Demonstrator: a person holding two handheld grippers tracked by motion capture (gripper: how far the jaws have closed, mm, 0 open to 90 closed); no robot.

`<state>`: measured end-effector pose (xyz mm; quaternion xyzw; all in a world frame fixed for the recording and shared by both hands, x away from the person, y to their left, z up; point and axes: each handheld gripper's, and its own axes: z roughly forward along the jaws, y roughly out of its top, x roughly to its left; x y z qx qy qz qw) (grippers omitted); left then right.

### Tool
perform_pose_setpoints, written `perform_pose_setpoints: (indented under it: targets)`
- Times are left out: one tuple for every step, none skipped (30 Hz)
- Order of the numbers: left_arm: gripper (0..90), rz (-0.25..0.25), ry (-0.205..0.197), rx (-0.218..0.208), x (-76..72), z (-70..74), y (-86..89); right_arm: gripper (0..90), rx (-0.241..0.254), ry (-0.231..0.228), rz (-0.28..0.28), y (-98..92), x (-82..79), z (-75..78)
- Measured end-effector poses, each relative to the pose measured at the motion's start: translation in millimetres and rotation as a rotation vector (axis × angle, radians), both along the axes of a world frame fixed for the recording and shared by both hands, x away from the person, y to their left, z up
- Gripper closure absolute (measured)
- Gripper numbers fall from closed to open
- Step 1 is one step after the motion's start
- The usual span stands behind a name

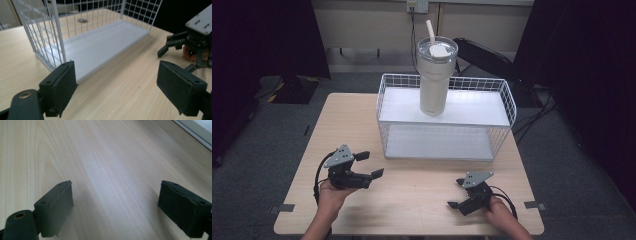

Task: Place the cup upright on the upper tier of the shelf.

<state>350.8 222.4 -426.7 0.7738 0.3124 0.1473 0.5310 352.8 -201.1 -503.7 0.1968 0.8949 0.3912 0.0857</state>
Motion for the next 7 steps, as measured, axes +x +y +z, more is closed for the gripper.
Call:
perform_pose_setpoints:
  targets:
    - [15.7,0.001,0.002,0.018,-0.6,-4.6,1.0,11.9,0.0,0.0,0.0,0.0,0.0,0.0]
    - [15.7,0.001,0.009,0.018,-1.1,-7.3,1.6,11.9,0.0,0.0,0.0,0.0,0.0,0.0]
    - [15.7,-0.002,0.019,0.019,-2.1,-11.8,2.1,11.9,0.0,0.0,0.0,0.0,0.0,0.0]
    - [15.7,0.004,0.018,0.028,-3.0,-15.1,2.2,11.9,0.0,0.0,0.0,0.0,0.0,0.0]
    - [15.7,0.003,0.019,0.03,-3.5,-18.0,2.9,11.9,0.0,0.0,0.0,0.0,0.0,0.0]
    - [15.7,0.0,0.023,0.027,-3.9,-20.0,3.4,11.9,0.0,0.0,0.0,0.0,0.0,0.0]
    - [15.7,0.007,0.027,0.023,-4.8,-22.8,3.7,11.9,0.0,0.0,0.0,0.0,0.0,0.0]
